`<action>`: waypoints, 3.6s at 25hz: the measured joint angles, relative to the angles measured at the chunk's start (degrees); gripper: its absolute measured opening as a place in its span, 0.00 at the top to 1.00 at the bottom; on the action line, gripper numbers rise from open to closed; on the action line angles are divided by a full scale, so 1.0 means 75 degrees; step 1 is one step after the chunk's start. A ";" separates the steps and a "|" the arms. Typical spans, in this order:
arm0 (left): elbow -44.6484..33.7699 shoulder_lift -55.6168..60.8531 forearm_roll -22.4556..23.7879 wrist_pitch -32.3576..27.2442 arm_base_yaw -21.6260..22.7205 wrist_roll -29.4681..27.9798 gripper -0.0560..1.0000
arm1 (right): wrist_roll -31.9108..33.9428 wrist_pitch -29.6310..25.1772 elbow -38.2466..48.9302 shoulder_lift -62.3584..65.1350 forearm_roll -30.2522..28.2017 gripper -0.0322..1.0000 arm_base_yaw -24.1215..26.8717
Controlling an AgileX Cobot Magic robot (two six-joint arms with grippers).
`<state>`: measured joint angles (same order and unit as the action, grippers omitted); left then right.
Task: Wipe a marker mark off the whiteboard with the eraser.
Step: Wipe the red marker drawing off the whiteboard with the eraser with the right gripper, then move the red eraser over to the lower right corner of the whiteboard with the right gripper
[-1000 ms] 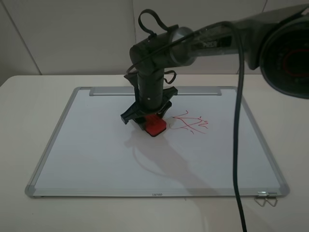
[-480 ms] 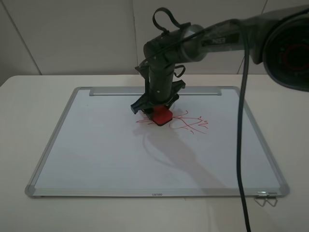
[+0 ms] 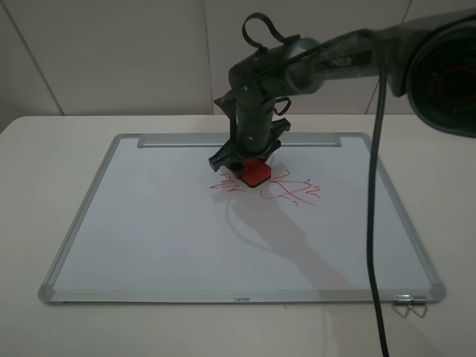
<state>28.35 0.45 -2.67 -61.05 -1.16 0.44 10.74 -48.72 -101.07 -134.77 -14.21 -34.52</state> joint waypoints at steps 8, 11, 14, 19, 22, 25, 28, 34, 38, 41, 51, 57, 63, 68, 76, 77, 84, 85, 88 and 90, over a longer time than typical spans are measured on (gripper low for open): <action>0.0000 0.0000 0.0000 0.0000 0.0000 0.0000 0.21 | -0.0429 0.0123 0.0000 -0.0025 0.0067 0.47 -0.0553; 0.0000 0.0000 0.0000 0.0000 0.0000 0.0000 0.21 | -0.0676 0.0116 0.0000 -0.0025 0.0244 0.47 -0.0820; 0.0000 0.0000 0.0000 0.0000 0.0000 0.0000 0.21 | -0.0786 0.0082 0.0000 -0.0025 0.0295 0.47 -0.1072; 0.0000 0.0000 0.0000 0.0000 0.0000 0.0000 0.21 | -0.0802 -0.0004 0.0000 -0.0025 0.0295 0.47 -0.1466; 0.0000 0.0000 0.0000 0.0000 0.0000 0.0000 0.21 | -0.0963 -0.0030 0.0000 -0.0025 0.0314 0.47 -0.1517; 0.0000 0.0000 0.0000 0.0000 0.0000 0.0000 0.21 | -0.1195 -0.0102 -0.0017 -0.0025 0.0411 0.47 -0.1453; 0.0000 0.0000 0.0000 0.0000 0.0000 0.0000 0.21 | -0.1373 -0.0178 -0.0025 -0.0018 0.0597 0.47 -0.1281; 0.0000 0.0000 0.0000 0.0000 0.0000 0.0000 0.21 | -0.1432 -0.0556 -0.0025 -0.0004 0.0316 0.47 -0.0497; 0.0000 0.0000 0.0000 0.0000 0.0000 0.0000 0.21 | -0.1432 -0.0520 -0.0025 -0.0004 0.0250 0.47 -0.0021; 0.0000 0.0000 0.0000 0.0000 0.0000 0.0000 0.21 | -0.1432 -0.0485 -0.0025 -0.0004 0.0261 0.47 0.0145; 0.0000 0.0000 0.0000 0.0000 0.0000 0.0000 0.21 | -0.1432 -0.0458 -0.0025 -0.0004 0.0241 0.47 -0.0177; 0.0000 0.0000 0.0000 0.0000 0.0000 0.0000 0.21 | -0.1432 -0.0458 -0.0025 -0.0004 0.0341 0.47 -0.1026; 0.0000 0.0000 0.0000 0.0000 0.0000 0.0000 0.21 | -0.1432 -0.0520 -0.0025 0.0005 0.0432 0.47 -0.1724; 0.0000 0.0000 0.0000 0.0000 0.0000 0.0000 0.21 | -0.1341 -0.0863 0.0011 0.0193 0.0664 0.47 -0.1846; 0.0000 0.0000 0.0000 0.0000 0.0000 0.0000 0.21 | -0.0402 -0.0891 0.1238 0.1759 0.0749 0.47 -0.1056; 0.0000 0.0000 0.0000 0.0000 0.0000 0.0000 0.21 | -0.0249 -0.0776 0.1665 0.2011 0.0749 0.47 -0.0895; 0.0000 0.0000 0.0000 0.0000 0.0000 0.0000 0.21 | 0.0837 0.0584 0.5311 0.4134 0.0742 0.47 0.0773; 0.0000 0.0000 0.0000 0.0000 0.0000 0.0000 0.21 | 0.0911 0.0779 0.5752 0.4446 0.0742 0.47 0.0970; 0.0000 0.0000 0.0000 0.0000 0.0000 0.0000 0.21 | 0.1188 0.1276 0.6805 0.5221 0.0749 0.47 0.1638; 0.0000 0.0000 0.0000 0.0000 0.0000 0.0000 0.21 | 0.1295 0.1551 0.7351 0.5585 0.0749 0.47 0.2083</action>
<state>28.35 0.45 -2.67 -61.05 -1.16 0.44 20.45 -37.08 -45.94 -92.89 -8.59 -18.90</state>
